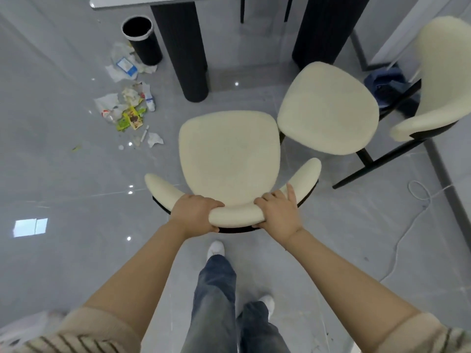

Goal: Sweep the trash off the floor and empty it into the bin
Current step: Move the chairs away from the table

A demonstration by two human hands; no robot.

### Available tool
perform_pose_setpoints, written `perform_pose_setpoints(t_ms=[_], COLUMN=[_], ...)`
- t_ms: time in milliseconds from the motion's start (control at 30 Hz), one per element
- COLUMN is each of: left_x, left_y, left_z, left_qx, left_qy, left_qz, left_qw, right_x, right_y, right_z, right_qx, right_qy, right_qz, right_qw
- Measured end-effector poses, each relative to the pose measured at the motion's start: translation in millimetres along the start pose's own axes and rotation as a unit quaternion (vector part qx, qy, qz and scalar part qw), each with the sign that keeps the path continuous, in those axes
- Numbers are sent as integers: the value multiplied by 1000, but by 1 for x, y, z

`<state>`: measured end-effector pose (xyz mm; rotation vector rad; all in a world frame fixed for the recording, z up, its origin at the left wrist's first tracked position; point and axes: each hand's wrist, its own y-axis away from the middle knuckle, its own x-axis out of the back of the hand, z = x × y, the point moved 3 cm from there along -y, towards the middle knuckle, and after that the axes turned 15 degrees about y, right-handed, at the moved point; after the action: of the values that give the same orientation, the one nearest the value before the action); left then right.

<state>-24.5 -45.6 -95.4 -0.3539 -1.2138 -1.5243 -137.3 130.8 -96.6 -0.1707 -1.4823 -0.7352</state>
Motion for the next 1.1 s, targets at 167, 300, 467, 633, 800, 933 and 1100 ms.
perform_pose_setpoints(t_ms=[167,300,467,633,800,933,1100], left_x=[51,96,151,211,255,265,265], left_y=[-49,-102,-171,-231,-265,-274,-274], left_z=[-26,-55,-88,-113,-138,-147,-146], left_qx=[5,-9,-16,-16,-21,-30,-25], left_qy=[-6,-14,-14,-21,-31,-23,-21], left_qz=[-11,1,15,12,9,6,10], left_qw=[1000,1000,1000,1000,999,999,999], right_x=[21,41,72,105,123,122,119], right_y=[-69,-137,-226,-308,-361,-377,-378], right_z=[10,22,45,62,62,64,63], right_qx=[-6,-21,-26,-42,-46,-54,-58], right_qy=[-10,-6,5,9,-1,-2,-4], right_qz=[-7,0,2,3,4,41,43], right_qw=[1000,1000,1000,999,999,998,997])
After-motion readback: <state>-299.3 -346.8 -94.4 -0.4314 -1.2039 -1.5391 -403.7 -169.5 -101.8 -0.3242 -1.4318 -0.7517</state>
